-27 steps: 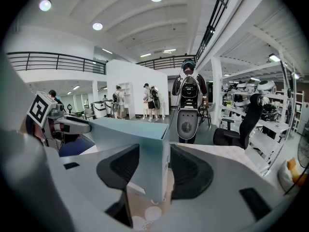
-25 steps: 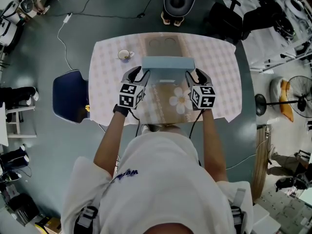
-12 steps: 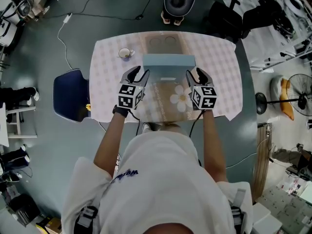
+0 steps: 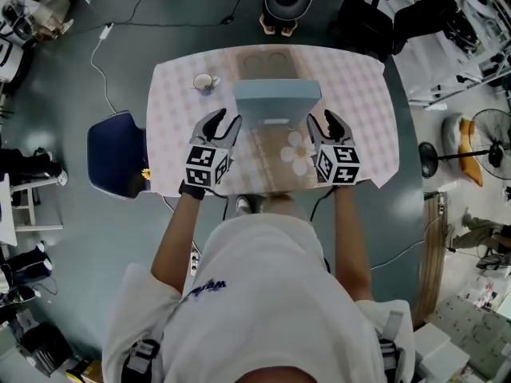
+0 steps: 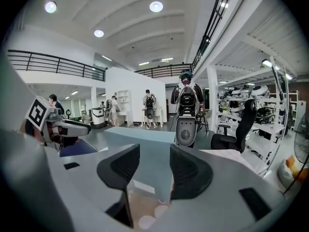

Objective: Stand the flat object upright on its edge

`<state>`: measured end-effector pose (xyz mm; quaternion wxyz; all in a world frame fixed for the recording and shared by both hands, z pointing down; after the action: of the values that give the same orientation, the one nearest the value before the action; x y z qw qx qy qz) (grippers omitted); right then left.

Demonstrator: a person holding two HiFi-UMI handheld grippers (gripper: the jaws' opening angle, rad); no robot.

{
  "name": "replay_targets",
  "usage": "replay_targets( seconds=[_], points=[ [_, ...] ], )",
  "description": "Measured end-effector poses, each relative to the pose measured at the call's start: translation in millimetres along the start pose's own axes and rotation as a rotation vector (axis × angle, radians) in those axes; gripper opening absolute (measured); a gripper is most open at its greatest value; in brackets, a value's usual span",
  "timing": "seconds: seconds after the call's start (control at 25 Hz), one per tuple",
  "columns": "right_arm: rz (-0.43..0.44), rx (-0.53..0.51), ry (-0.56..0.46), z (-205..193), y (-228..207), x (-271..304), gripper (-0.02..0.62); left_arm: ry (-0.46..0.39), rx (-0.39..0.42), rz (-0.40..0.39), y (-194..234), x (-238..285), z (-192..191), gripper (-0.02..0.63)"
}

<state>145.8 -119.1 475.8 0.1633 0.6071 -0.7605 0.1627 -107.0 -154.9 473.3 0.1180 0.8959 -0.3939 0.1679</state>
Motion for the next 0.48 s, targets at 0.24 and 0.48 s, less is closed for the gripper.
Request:
replay_targets(
  seconds=[0.24,0.48],
  points=[
    [-0.006,-0.018,-0.036,1,18,-27,0.192,-0.056,-0.014,0.007,-4,-29,-2,0.158],
    [0.002,-0.023,-0.086,1,38,-55,0.173,-0.107,0.039,0.021,-14,-61,-5,0.149]
  ],
)
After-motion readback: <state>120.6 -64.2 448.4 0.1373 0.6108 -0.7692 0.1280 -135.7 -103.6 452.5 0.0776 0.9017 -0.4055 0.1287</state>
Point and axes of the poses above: the fingertips, and each gripper's own axes: x forward along the fingers, y to its left, z out of its top, the point moved 4 cm from there along -x, backward along the fingers, and after that the axes turned 6 degrees about y, right-handed, at the moved point
